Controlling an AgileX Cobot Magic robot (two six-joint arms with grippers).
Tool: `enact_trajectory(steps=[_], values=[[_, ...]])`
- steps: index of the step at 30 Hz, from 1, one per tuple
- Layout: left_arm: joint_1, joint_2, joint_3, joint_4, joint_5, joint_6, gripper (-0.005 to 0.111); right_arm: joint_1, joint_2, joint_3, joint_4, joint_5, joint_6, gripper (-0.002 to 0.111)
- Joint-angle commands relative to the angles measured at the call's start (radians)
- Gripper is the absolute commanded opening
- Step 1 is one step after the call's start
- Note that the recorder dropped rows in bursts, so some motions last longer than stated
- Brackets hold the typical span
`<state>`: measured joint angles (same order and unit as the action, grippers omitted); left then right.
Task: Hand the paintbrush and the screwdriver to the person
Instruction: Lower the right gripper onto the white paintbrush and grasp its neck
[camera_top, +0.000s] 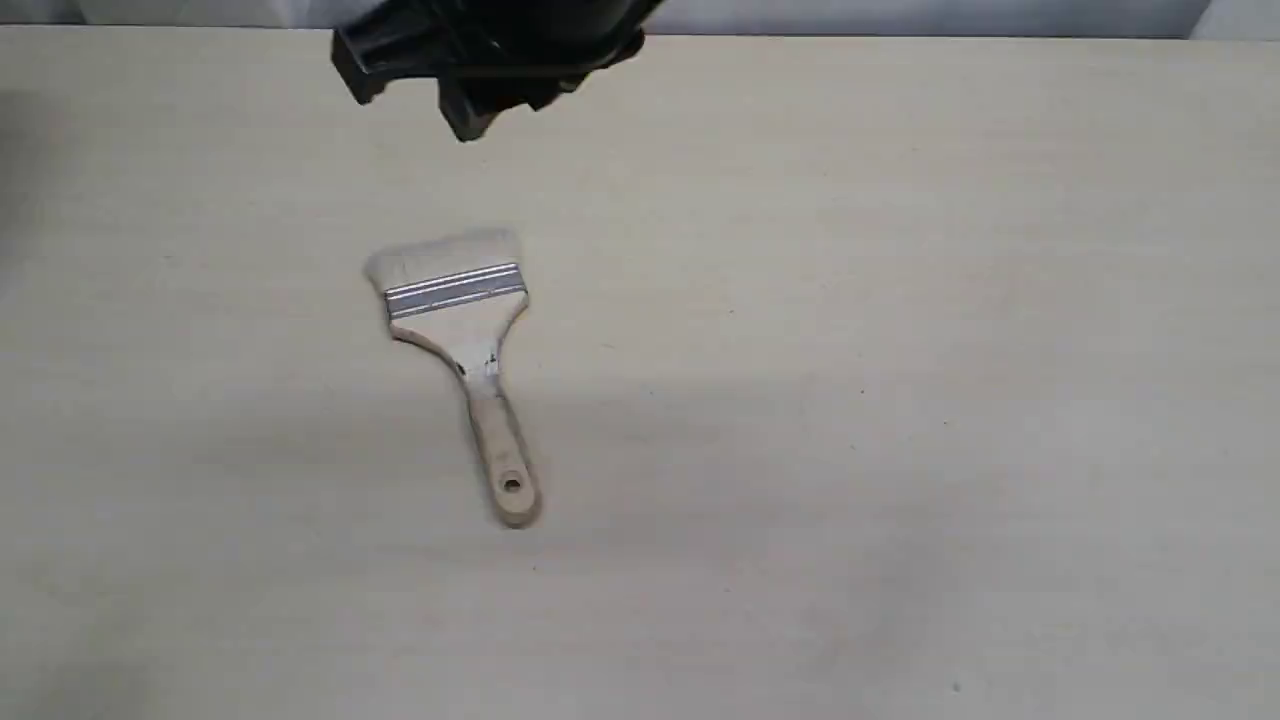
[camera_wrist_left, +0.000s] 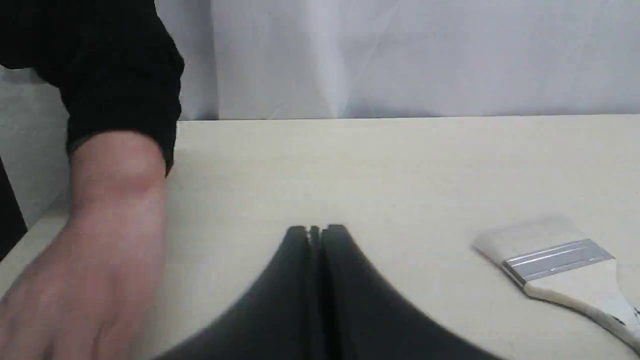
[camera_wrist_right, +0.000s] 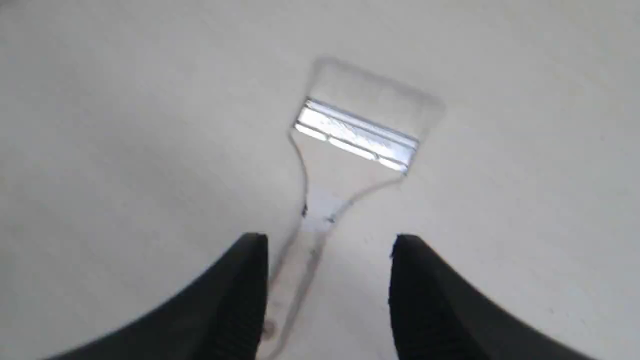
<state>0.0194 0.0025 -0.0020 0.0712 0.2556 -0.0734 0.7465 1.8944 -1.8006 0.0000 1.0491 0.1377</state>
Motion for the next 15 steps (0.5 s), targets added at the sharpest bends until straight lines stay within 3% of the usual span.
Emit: enact_trajectory(steps=[1, 15], values=[[-0.008, -0.002, 0.002, -0.004, -0.006, -0.002, 0.000, 0.000, 0.009, -0.002, -0.034, 0.056, 0.035, 0.042], [-0.008, -0.002, 0.002, -0.004, -0.006, -0.002, 0.000, 0.000, 0.162, -0.002, 0.011, 0.026, 0.035, 0.042]])
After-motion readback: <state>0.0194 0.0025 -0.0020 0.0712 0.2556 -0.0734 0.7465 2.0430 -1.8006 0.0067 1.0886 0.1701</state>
